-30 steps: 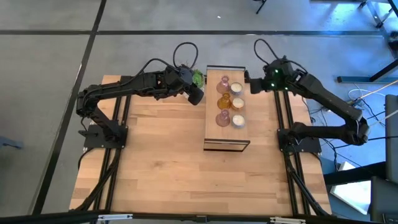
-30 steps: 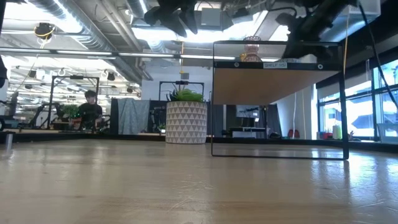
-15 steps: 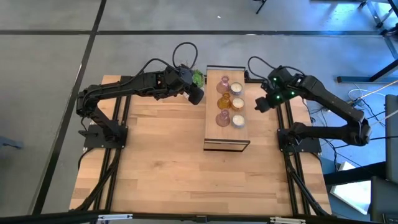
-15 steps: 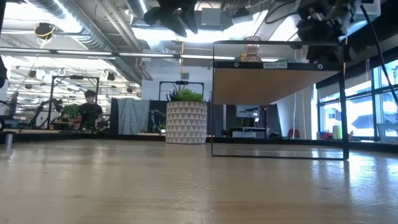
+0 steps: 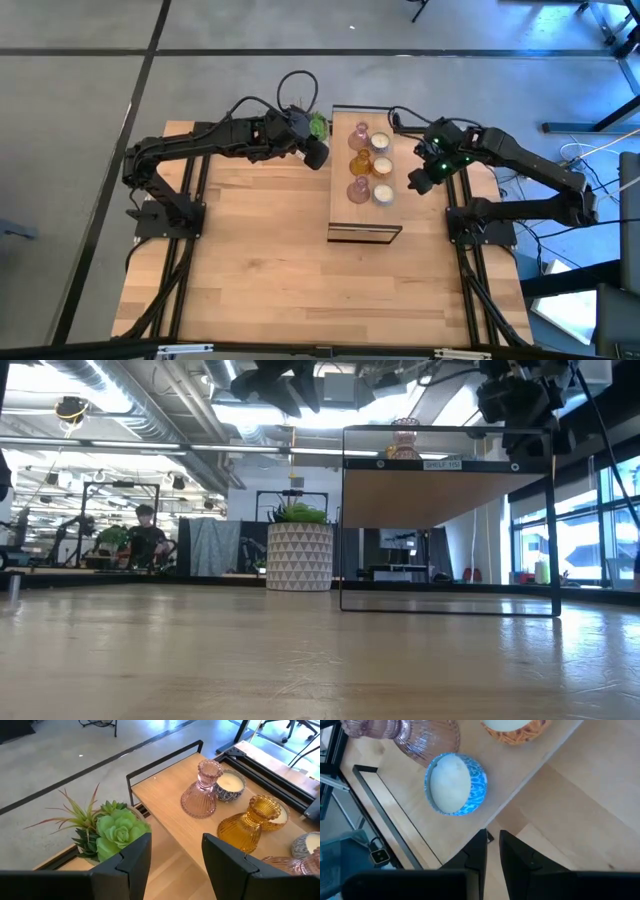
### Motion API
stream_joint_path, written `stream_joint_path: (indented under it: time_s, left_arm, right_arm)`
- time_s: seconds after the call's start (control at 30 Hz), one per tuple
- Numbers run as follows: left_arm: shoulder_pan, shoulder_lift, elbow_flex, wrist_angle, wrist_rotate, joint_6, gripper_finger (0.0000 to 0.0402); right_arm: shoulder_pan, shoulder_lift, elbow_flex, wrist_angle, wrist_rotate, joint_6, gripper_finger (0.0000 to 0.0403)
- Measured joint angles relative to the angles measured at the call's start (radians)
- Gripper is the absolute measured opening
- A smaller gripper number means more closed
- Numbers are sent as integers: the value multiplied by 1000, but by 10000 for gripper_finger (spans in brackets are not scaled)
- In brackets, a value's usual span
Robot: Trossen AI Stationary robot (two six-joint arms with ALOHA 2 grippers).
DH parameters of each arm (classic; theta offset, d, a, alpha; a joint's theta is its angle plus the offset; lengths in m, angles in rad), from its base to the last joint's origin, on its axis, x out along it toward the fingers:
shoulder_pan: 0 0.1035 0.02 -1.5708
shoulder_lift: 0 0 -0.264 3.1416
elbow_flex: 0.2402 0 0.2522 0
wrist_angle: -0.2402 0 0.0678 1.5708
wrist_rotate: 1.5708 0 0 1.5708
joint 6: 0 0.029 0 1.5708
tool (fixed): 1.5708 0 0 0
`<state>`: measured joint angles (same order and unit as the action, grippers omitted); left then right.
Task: Pick & Place candle stick holders
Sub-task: Adjust the patterned blue scented candle on the shelf
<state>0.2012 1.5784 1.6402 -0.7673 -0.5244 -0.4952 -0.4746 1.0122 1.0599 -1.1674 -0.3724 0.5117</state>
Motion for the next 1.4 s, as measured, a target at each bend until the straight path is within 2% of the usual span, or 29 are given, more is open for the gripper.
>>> stream_joint_path:
  time_s: [0.63, 0.97, 1.4]
  left_arm:
    - [-11, 0, 0, 0, -6, -10, 171]
    - [-11, 0, 0, 0, 2, -8, 171]
    - [-11, 0, 0, 0, 2, -7, 171]
  right_arm:
    - [199, 68, 0, 78, 131, 121, 54]
    - [233, 115, 0, 90, 163, 132, 54]
    - [234, 115, -1, 133, 163, 136, 54]
